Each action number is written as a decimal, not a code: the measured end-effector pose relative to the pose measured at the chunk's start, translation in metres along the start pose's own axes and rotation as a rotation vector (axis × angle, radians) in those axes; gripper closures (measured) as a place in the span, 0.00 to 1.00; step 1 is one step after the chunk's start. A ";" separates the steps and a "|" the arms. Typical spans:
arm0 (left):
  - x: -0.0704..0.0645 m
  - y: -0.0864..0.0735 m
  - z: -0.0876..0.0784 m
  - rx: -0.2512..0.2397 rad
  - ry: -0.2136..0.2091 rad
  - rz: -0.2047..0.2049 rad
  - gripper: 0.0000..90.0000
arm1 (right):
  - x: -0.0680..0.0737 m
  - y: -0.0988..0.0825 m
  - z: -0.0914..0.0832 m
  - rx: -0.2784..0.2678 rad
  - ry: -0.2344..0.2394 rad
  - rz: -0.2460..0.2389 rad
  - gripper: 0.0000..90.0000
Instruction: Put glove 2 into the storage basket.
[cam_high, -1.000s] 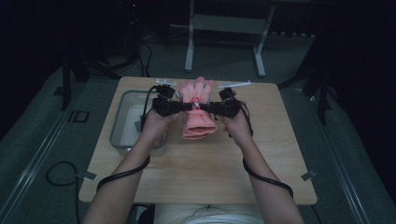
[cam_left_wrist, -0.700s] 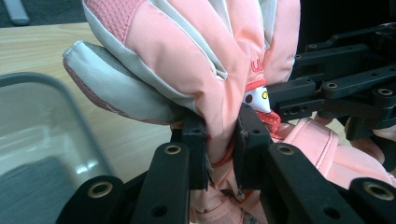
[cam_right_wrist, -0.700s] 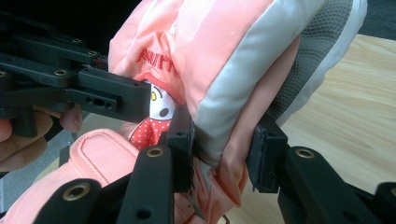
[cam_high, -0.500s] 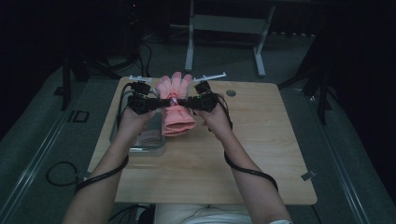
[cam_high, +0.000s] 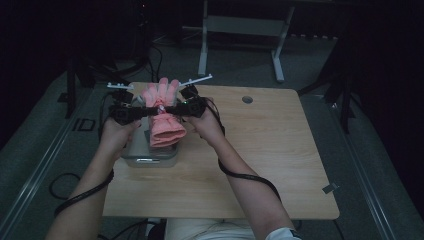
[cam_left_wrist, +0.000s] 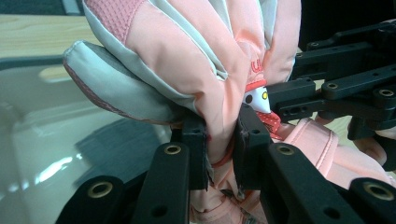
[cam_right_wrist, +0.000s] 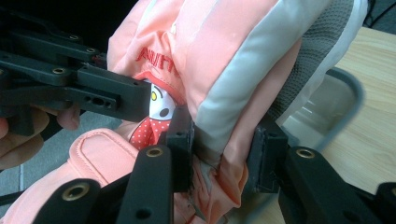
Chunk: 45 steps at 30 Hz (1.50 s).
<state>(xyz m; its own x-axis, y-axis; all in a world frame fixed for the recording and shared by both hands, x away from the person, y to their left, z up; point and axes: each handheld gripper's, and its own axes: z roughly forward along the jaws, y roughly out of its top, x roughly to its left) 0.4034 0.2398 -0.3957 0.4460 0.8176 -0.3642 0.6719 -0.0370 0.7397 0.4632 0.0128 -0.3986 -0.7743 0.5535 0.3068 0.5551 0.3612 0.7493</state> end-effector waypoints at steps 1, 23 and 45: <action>0.003 -0.001 -0.001 0.002 0.005 -0.004 0.86 | 0.002 0.001 0.004 0.006 0.000 -0.003 0.73; 0.050 -0.042 0.041 0.071 0.041 -0.151 0.86 | -0.018 -0.021 0.075 0.156 -0.019 0.023 0.73; 0.052 -0.049 0.062 0.221 0.211 -0.153 0.72 | -0.021 -0.029 0.100 0.253 -0.090 0.036 0.63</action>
<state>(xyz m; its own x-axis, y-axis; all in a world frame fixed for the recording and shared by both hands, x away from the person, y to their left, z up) 0.4303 0.2482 -0.4863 0.2137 0.9232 -0.3193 0.8436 -0.0096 0.5369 0.4931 0.0657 -0.4855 -0.7288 0.6296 0.2692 0.6490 0.5096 0.5649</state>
